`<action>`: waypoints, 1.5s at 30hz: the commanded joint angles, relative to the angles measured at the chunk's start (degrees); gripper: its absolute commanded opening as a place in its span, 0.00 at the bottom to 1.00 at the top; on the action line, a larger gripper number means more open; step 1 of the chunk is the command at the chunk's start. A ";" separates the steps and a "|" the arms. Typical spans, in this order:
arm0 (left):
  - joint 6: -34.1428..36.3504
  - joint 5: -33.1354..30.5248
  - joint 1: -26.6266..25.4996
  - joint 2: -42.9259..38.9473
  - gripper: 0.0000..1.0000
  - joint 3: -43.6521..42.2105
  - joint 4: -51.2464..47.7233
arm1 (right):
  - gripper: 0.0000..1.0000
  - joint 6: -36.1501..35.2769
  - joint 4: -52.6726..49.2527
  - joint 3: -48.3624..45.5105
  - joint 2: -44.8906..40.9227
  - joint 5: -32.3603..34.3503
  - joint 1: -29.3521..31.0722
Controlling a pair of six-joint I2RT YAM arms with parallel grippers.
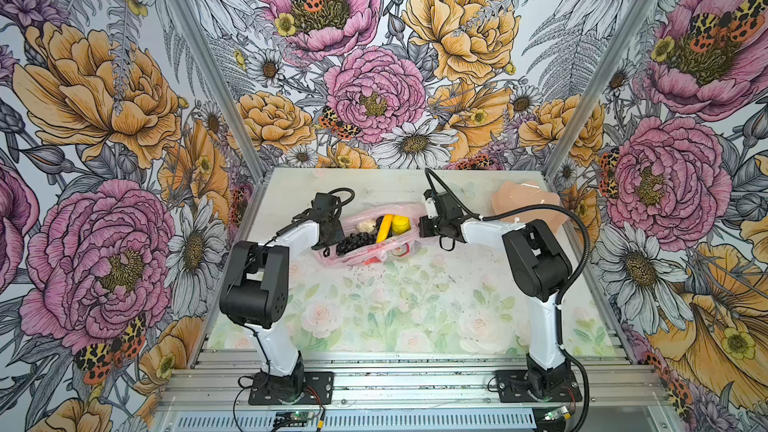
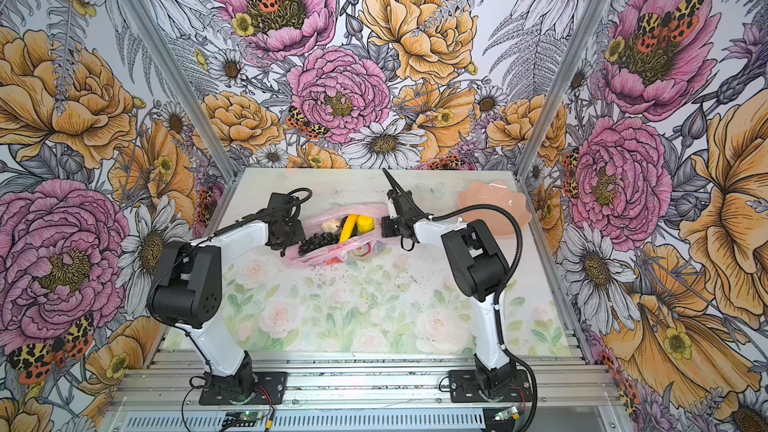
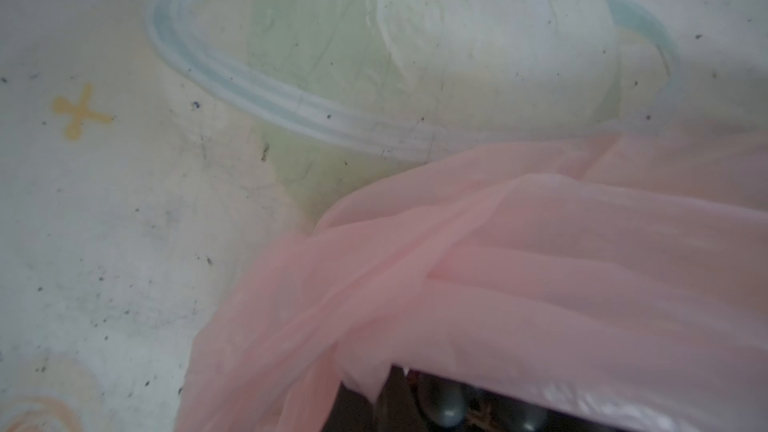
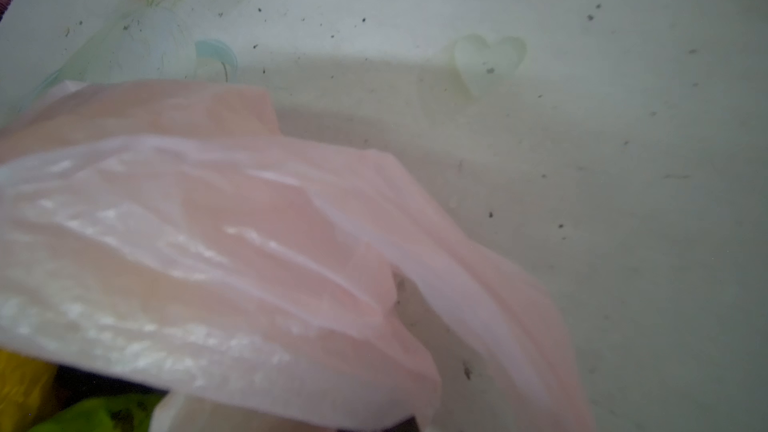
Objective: Take the fake fruits out of the plastic bag
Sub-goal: 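Lift the bag edges with both grippers, raising the bag mouth upward, then release the bag edge with the right gripper and move it toward the pink bowl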
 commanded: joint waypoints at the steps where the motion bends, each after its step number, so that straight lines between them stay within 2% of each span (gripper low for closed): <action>1: -3.10 -3.37 -0.20 -6.25 0.01 -5.93 0.59 | 0.00 -2.75 -0.83 0.64 -1.28 0.23 3.48; 5: -5.61 -4.16 0.18 -13.98 0.01 -13.71 2.91 | 0.00 -3.80 -1.17 5.25 0.86 -1.34 5.71; 6: -6.15 -6.09 0.22 -15.63 0.01 -15.23 3.28 | 0.00 -3.96 -1.39 6.69 1.44 -1.52 6.18; 8: -6.46 -5.15 0.13 -18.02 0.02 -17.82 5.22 | 0.00 -4.35 -2.03 8.90 2.20 -1.18 6.82; 9: -6.08 -2.83 0.03 -18.86 0.02 -18.84 6.45 | 0.04 -4.37 -2.50 9.61 2.29 -0.81 6.96; 13: -4.68 -1.73 -3.54 -20.55 0.02 -20.09 8.17 | 0.49 -3.27 -3.38 7.52 -1.50 3.57 6.37; 14: -4.39 -1.70 -4.57 -20.81 0.02 -20.32 8.52 | 0.57 -2.80 -3.43 6.19 -3.09 4.78 6.08; 16: -3.95 -0.80 -6.08 -21.40 0.02 -21.19 10.03 | 0.71 -1.59 -3.47 3.04 -7.28 6.59 5.53; 19: -3.77 -0.03 -6.99 -22.45 0.01 -22.70 11.66 | 0.84 1.07 -3.88 -1.29 -13.19 10.48 5.50; 23: -3.63 0.16 -8.45 -24.47 0.00 -24.45 13.56 | 0.89 5.26 -4.08 -6.47 -18.89 13.75 7.21; 27: -3.64 1.11 -9.54 -26.89 0.00 -26.52 15.99 | 0.89 9.87 -4.52 -9.20 -21.20 18.44 11.64; 32: -3.15 1.25 -8.82 -28.63 0.00 -28.38 17.74 | 0.89 12.63 -7.50 -5.24 -17.54 24.07 17.45; 39: -2.67 1.85 -7.41 -31.00 0.00 -30.39 19.22 | 0.89 11.71 -13.00 0.06 -11.38 30.30 20.94; 43: -2.67 2.11 -6.72 -30.55 0.00 -30.75 19.57 | 0.83 11.36 -13.59 -2.99 -13.06 30.79 20.85; 45: -2.75 2.28 -6.48 -30.12 0.00 -30.72 19.64 | 0.76 11.48 -13.60 -5.31 -14.81 30.38 20.81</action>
